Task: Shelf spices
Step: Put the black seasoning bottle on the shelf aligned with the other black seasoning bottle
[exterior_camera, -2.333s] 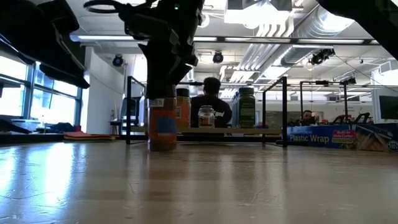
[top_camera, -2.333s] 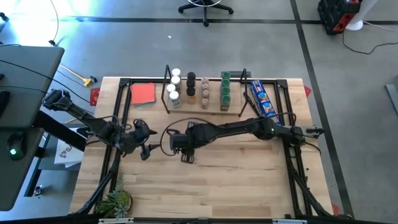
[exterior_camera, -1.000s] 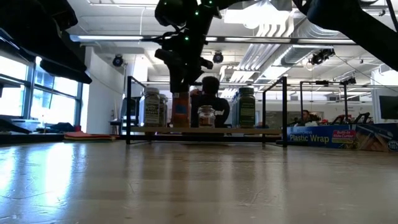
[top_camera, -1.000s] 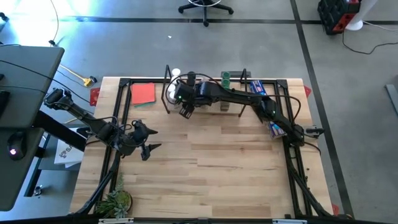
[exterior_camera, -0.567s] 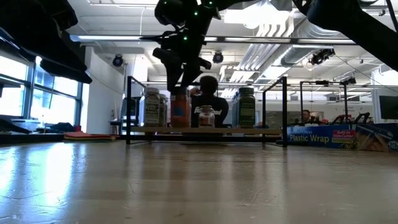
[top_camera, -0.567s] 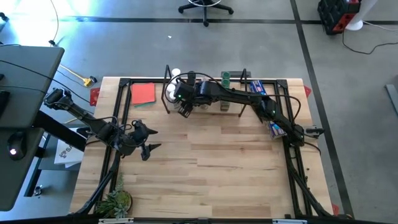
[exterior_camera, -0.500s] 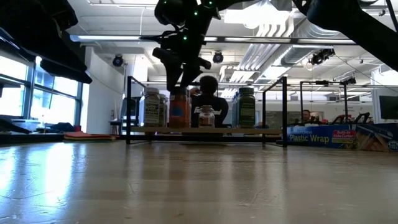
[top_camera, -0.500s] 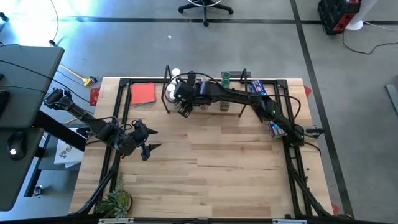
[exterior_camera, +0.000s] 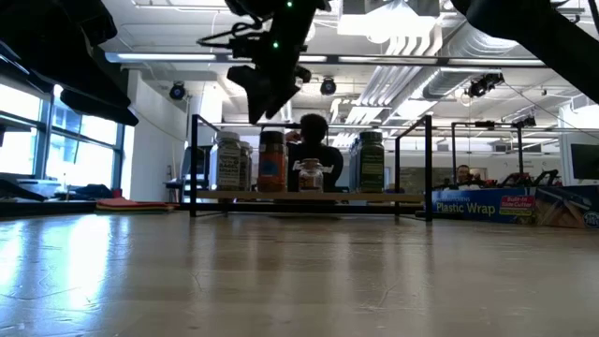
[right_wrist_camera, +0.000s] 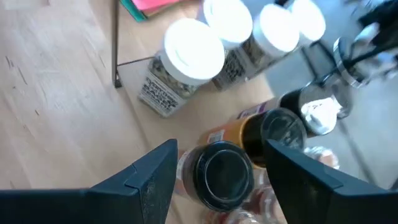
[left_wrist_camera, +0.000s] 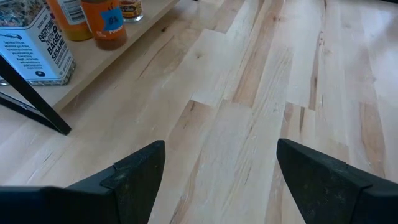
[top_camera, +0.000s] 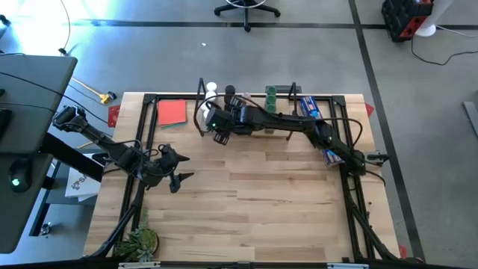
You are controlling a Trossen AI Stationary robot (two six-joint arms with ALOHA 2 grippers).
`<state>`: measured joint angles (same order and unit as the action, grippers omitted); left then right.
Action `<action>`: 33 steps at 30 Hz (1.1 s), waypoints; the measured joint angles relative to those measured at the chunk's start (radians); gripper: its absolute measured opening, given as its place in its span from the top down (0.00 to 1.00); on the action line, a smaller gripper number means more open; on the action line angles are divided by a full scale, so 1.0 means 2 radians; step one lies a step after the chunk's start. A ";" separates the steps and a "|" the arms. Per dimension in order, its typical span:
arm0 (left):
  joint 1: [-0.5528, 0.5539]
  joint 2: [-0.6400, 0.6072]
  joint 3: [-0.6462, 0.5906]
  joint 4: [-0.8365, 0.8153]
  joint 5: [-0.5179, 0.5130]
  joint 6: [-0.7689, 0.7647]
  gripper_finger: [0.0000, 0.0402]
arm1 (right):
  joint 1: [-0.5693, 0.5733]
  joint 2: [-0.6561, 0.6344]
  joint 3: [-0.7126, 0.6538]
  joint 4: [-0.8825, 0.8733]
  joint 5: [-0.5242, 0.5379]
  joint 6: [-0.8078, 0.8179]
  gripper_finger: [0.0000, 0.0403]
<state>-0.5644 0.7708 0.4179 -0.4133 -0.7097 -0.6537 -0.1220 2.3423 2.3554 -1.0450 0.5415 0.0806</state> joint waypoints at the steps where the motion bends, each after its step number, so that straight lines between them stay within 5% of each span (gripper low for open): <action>1: 0.000 0.000 0.000 0.000 0.000 0.000 0.24 | 0.004 -0.002 0.000 0.003 0.008 -0.007 0.42; 5: -0.003 0.000 0.000 0.000 0.000 -0.002 0.24 | 0.021 -0.014 0.000 -0.001 -0.005 -0.044 0.42; 11: -0.015 0.000 0.000 0.001 -0.005 -0.004 0.24 | 0.030 -0.019 -0.007 -0.052 -0.167 -0.064 0.43; 18: -0.027 0.000 0.000 0.009 -0.017 -0.009 0.24 | 0.006 -0.018 -0.058 -0.036 -0.118 -0.047 0.51; 33: -0.027 0.001 0.000 0.009 -0.022 -0.009 0.24 | 0.009 -0.018 -0.065 -0.016 -0.100 -0.032 0.56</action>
<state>-0.6189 0.7721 0.4179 -0.3945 -0.7538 -0.6712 -0.1033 2.3066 2.2249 -1.0769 0.3421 0.0158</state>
